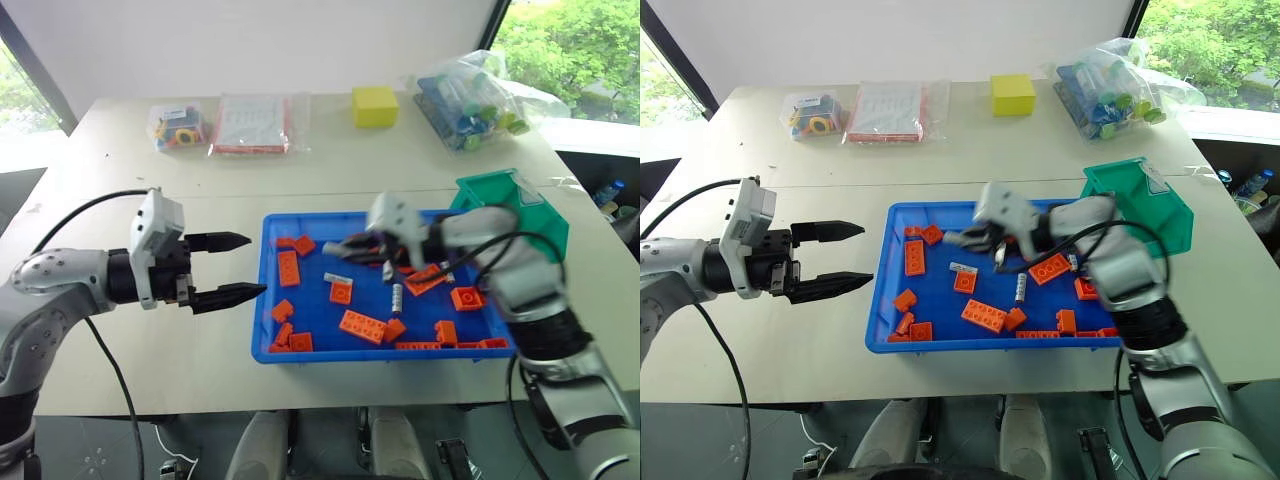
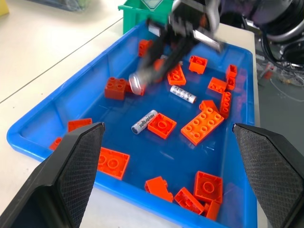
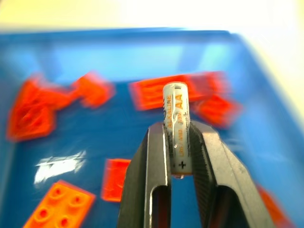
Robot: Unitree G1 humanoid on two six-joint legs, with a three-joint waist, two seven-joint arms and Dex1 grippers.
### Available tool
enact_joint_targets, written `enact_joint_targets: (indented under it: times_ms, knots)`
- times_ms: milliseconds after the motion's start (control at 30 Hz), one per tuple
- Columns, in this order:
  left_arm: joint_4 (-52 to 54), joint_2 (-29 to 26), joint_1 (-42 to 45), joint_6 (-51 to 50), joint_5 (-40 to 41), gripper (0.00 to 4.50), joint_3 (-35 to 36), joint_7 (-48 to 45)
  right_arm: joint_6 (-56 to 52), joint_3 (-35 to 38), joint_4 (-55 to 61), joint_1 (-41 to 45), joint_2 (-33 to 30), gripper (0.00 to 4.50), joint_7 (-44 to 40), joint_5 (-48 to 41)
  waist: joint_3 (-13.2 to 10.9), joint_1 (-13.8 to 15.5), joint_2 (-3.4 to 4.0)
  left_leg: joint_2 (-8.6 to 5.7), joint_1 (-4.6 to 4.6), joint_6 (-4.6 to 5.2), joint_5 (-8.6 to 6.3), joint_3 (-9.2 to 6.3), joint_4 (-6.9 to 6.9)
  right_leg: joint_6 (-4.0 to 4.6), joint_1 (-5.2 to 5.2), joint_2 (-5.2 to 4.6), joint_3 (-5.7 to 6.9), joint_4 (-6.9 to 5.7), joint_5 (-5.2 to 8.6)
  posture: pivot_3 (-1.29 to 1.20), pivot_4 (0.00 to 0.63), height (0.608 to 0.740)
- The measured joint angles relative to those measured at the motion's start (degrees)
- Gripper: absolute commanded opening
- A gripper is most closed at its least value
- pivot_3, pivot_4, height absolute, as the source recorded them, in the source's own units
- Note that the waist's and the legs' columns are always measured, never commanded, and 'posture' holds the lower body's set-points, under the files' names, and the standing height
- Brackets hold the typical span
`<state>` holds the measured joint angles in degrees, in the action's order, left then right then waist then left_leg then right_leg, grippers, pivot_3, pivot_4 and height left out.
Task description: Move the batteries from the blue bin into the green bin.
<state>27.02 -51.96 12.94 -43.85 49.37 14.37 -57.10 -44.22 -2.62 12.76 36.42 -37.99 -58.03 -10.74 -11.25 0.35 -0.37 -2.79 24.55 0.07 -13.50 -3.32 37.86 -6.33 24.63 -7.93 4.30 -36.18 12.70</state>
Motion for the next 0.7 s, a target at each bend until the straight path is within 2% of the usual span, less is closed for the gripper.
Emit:
enact_joint_targets:
  times_ms: [167, 400, 633, 700]
  knots:
    - [-0.67, 0.36, -0.91, 0.80, -0.49, 4.50, -0.24, -0.23, -6.25, 11.86, -2.86, -3.36, -5.32, 0.09, 10.65, 1.25, 0.00, 0.46, 0.00, 0.03, 0.03, 0.00, 0.00, 0.11, 0.00, 0.27, 0.00, -0.02, 0.00, 0.07, 0.07, 0.00, 0.150, 0.692]
    - [-2.34, 1.66, 2.10, 1.47, -1.47, 4.50, -2.62, -0.24, -5.34, 17.37, -10.42, -6.63, -7.96, 0.09, 20.46, 3.76, -0.01, 0.16, -0.01, 0.15, 0.02, 0.03, 0.01, 0.23, 0.01, 0.30, 0.00, 0.03, -0.01, 0.07, 0.04, 0.00, 0.150, 0.692]
    - [-3.68, 2.04, 3.61, 1.82, -1.79, 4.50, -3.52, -0.26, -3.63, 17.16, -12.31, -8.12, -7.96, 3.53, 23.85, 3.62, -0.01, 0.27, -0.01, 0.20, 0.02, 0.04, 0.01, 0.23, 0.02, 0.30, -0.01, 0.11, -0.01, 0.06, 0.03, 0.00, 0.150, 0.692]
    - [-3.66, 2.07, 3.64, 1.82, -1.80, 4.50, -3.53, -0.22, -2.72, 16.49, -12.04, -8.16, -7.95, 3.53, 23.93, 3.52, -0.02, 0.25, -0.01, 0.20, 0.02, 0.04, 0.01, 0.24, 0.02, 0.29, -0.01, 0.11, -0.02, 0.06, 0.03, 0.00, 0.150, 0.692]
